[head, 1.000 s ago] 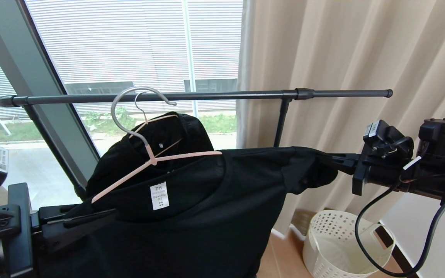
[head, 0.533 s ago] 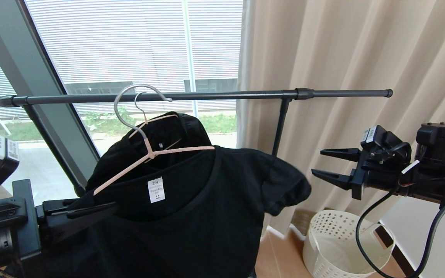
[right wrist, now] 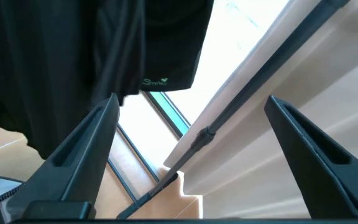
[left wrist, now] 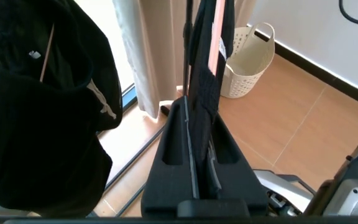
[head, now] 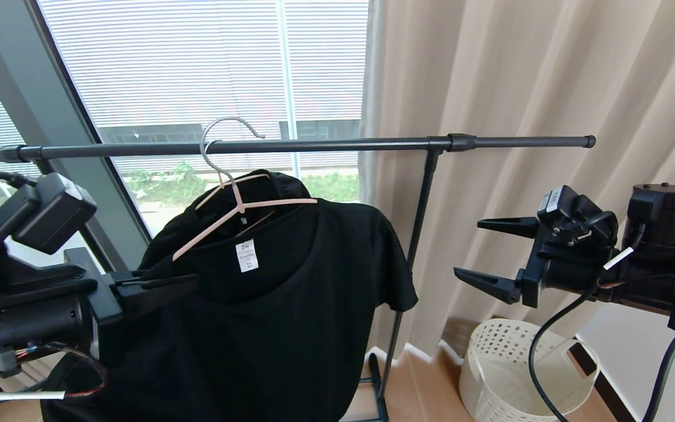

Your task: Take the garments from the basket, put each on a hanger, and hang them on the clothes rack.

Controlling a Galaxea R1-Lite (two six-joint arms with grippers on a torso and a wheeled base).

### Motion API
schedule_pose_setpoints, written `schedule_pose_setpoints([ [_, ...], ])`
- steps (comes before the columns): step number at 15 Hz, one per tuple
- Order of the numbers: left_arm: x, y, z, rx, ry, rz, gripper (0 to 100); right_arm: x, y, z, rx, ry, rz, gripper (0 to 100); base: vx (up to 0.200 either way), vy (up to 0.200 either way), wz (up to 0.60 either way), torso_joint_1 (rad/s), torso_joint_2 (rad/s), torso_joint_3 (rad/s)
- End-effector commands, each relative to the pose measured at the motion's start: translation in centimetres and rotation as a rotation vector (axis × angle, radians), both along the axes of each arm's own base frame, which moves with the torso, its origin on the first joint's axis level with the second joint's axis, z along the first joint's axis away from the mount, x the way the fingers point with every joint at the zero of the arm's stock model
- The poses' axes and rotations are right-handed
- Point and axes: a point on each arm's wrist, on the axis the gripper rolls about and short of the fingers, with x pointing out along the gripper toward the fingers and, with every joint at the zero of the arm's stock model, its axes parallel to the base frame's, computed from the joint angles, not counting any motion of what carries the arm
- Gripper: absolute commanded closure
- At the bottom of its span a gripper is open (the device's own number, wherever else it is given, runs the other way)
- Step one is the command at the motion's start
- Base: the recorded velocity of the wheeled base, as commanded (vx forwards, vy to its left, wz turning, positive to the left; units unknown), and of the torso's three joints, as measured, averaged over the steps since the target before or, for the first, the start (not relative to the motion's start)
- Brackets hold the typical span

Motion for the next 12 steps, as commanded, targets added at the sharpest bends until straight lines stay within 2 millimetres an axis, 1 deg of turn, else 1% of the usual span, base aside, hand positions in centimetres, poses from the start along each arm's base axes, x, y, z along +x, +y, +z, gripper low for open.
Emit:
schedule_pose_setpoints([
  [1, 3.0, -0.8, -1.1, 0.025, 0.062, 0.066, 100, -0.7, 1.2, 1.4, 0.053, 0.000, -0.005, 0, 0.000, 0.000, 0.00, 0.000, 0.00, 0.000],
  [5, 6.8, -1.9, -0.9, 0.008, 0.099, 0.141, 100, -0.5, 1.3, 1.5, 0.064, 0.009, -0.017, 0, 0.000, 0.000, 0.00, 0.000, 0.00, 0.000],
  [6, 7.5, -2.1, -0.8, 0.012, 0.100, 0.158, 100, -0.4, 1.3, 1.5, 0.064, 0.009, -0.018, 0, 0.000, 0.000, 0.00, 0.000, 0.00, 0.000],
  [8, 9.3, -3.0, -1.3, 0.023, 0.121, 0.198, 100, -0.4, 1.3, 1.5, 0.064, 0.009, -0.018, 0, 0.000, 0.000, 0.00, 0.000, 0.00, 0.000],
  [12, 11.7, -4.4, -2.1, 0.032, 0.145, 0.231, 100, -0.4, 1.3, 1.4, 0.063, 0.012, -0.020, 0, 0.000, 0.000, 0.00, 0.000, 0.00, 0.000],
])
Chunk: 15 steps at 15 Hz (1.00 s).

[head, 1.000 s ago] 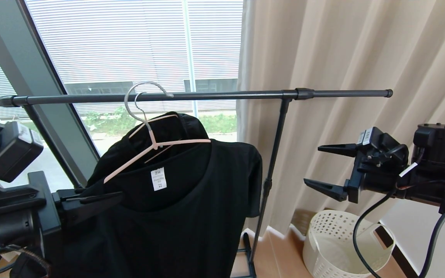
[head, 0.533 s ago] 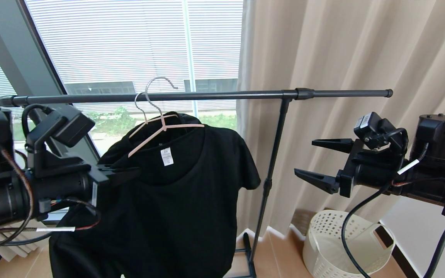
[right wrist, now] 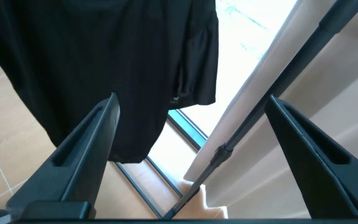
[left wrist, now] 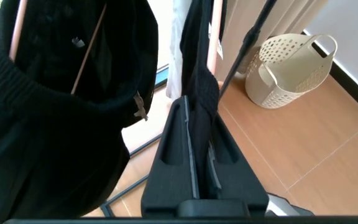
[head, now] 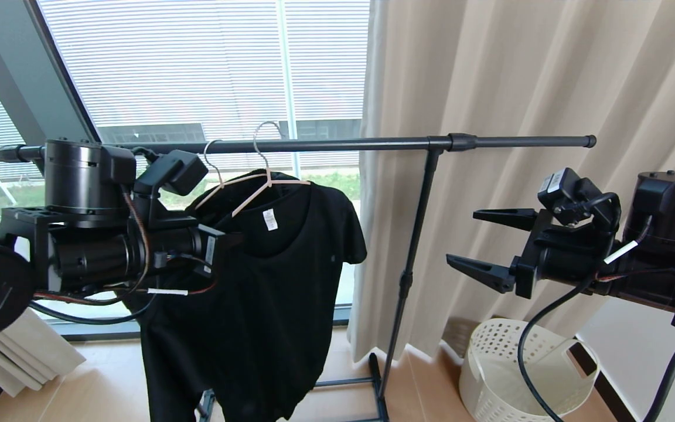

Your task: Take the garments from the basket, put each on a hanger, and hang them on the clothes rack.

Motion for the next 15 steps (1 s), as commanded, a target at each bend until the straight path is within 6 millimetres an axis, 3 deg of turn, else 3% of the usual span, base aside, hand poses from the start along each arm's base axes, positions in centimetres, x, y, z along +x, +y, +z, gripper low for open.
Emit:
schedule_pose_setpoints([
  [1, 1.9, -0.8, -1.0, 0.009, 0.027, 0.001, 100, 0.0, 0.0, 0.0, -0.001, 0.001, 0.001, 0, 0.000, 0.000, 0.00, 0.000, 0.00, 0.000],
  [9, 6.3, -2.0, -2.3, -0.016, 0.030, 0.023, 100, 0.3, 0.0, -0.4, -0.005, 0.012, -0.003, 0, 0.000, 0.000, 0.00, 0.000, 0.00, 0.000],
  [15, 7.1, -2.4, -2.9, -0.025, 0.047, 0.029, 100, 0.3, 0.0, -0.4, -0.005, 0.012, -0.003, 0, 0.000, 0.000, 0.00, 0.000, 0.00, 0.000],
])
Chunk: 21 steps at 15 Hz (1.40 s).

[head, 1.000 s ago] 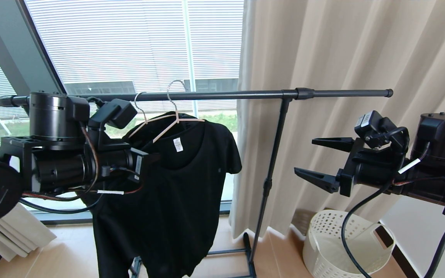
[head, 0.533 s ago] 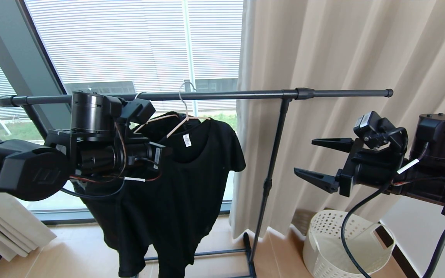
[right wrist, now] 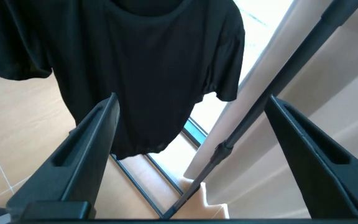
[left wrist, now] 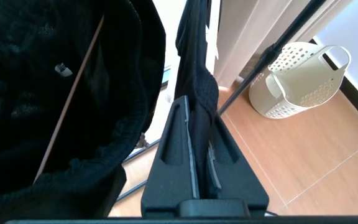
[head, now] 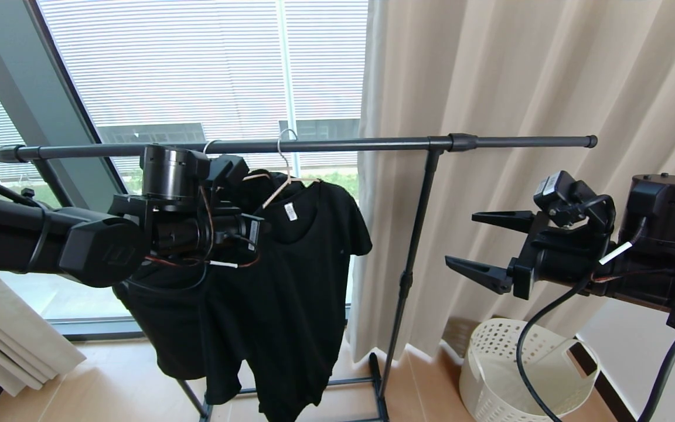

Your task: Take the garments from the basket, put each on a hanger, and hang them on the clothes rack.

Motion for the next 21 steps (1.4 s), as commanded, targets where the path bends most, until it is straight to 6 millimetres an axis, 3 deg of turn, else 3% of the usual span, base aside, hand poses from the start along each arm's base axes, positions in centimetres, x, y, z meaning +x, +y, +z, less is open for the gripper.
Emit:
schedule_pose_setpoints([
  [1, 0.1, -0.1, -0.4, 0.003, 0.013, 0.000, 100, 0.0, 0.0, 0.0, -0.001, 0.000, 0.001, 0, 0.000, 0.000, 0.00, 0.000, 0.00, 0.000],
  [19, 0.0, 0.0, -2.3, 0.018, 0.028, 0.014, 100, 0.1, 0.0, -0.1, -0.003, 0.002, 0.002, 0, 0.000, 0.000, 0.00, 0.000, 0.00, 0.000],
  [20, 0.0, 0.1, -2.3, 0.017, 0.028, 0.018, 0, 0.1, 0.0, -0.1, -0.003, 0.002, 0.002, 0, 0.000, 0.000, 0.00, 0.000, 0.00, 0.000],
  [21, 0.0, 0.1, -2.3, 0.017, 0.028, 0.018, 0, 0.1, 0.0, -0.2, -0.003, 0.003, 0.000, 0, 0.000, 0.000, 0.00, 0.000, 0.00, 0.000],
])
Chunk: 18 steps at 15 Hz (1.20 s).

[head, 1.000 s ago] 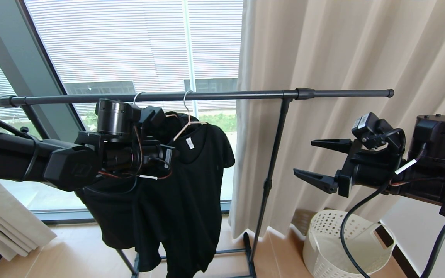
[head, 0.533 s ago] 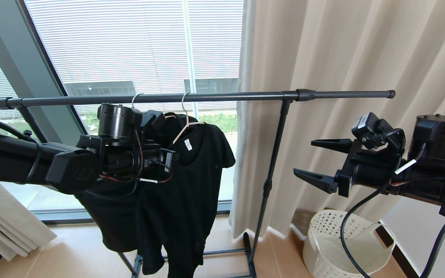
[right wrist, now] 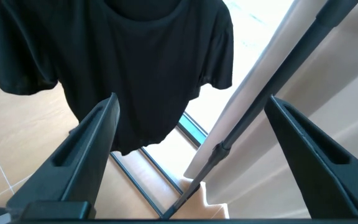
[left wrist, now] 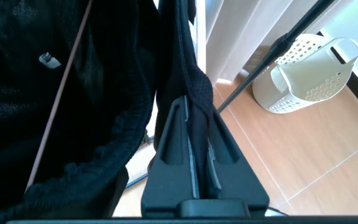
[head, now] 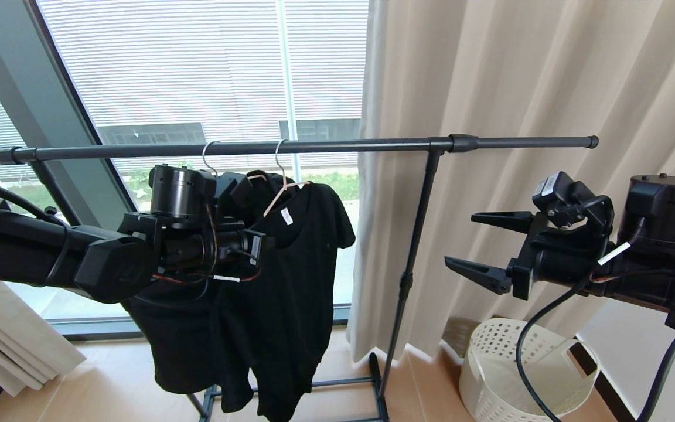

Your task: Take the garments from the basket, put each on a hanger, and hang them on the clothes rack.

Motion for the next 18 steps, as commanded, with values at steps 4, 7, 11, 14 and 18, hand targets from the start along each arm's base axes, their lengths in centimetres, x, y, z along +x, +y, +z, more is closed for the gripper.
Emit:
schedule_pose_setpoints([
  [4, 0.2, 0.2, -0.1, 0.001, 0.002, 0.011, 0, 0.1, 0.0, -0.1, -0.005, 0.000, 0.000, 0, 0.000, 0.000, 0.00, 0.000, 0.00, 0.000],
  [7, 0.2, 0.3, -0.1, -0.002, 0.006, 0.016, 0, 0.1, 0.0, -0.1, -0.005, 0.000, 0.002, 0, 0.000, 0.000, 0.00, 0.000, 0.00, 0.000],
  [11, 0.1, 0.3, -0.1, -0.017, 0.011, 0.025, 0, 0.1, 0.0, -0.1, -0.004, -0.002, 0.000, 0, 0.000, 0.000, 0.00, 0.000, 0.00, 0.000],
  [14, 0.0, 0.4, 0.2, -0.012, 0.001, 0.041, 0, 0.1, 0.0, -0.1, -0.004, -0.002, 0.000, 0, 0.000, 0.000, 0.00, 0.000, 0.00, 0.000],
  [18, -1.1, 0.7, 2.4, -0.023, -0.050, 0.040, 0, 0.0, 0.0, 0.0, -0.004, -0.003, 0.000, 0, 0.000, 0.000, 0.00, 0.000, 0.00, 0.000],
])
